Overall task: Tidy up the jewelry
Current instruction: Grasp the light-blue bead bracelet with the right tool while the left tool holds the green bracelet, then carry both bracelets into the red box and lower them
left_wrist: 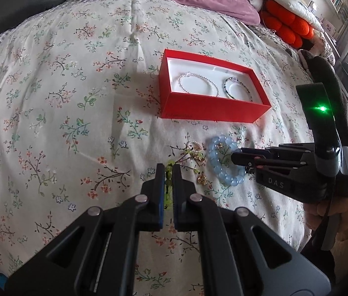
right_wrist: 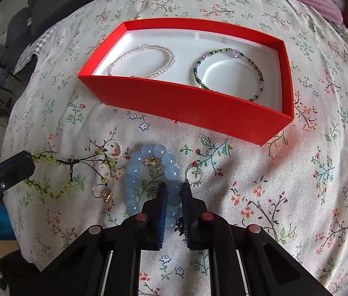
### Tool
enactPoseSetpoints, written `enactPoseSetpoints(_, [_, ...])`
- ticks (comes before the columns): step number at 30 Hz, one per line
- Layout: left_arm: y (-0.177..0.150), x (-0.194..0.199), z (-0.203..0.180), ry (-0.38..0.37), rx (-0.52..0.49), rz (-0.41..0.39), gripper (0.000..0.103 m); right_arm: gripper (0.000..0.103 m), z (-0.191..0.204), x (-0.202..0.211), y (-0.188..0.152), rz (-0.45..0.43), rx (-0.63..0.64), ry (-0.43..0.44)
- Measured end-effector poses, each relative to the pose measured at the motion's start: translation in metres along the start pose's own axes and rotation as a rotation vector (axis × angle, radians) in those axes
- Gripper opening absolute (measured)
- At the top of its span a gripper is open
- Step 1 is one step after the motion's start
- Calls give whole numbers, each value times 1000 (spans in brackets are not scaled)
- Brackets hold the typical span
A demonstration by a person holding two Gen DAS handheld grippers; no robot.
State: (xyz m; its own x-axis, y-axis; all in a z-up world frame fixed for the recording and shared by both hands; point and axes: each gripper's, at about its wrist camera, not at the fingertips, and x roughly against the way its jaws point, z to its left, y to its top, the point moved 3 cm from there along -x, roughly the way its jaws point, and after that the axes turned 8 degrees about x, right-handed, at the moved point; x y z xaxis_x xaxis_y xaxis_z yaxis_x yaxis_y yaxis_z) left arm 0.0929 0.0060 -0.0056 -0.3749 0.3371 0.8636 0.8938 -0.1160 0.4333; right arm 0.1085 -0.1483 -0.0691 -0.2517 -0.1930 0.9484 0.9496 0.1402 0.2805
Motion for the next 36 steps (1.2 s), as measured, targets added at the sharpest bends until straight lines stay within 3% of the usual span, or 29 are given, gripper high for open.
enactPoseSetpoints(17, [24, 29, -35, -37, -9, -100, 6, 12, 7, 80, 6, -173, 15, 70])
enactPoseSetpoints(24, [42, 32, -57, -61, -7, -138, 6, 12, -9, 103, 14, -243, -57, 100])
enactPoseSetpoints(36, [83, 24, -96, -239, 65, -196, 6, 12, -56, 128, 31, -366, -215, 104])
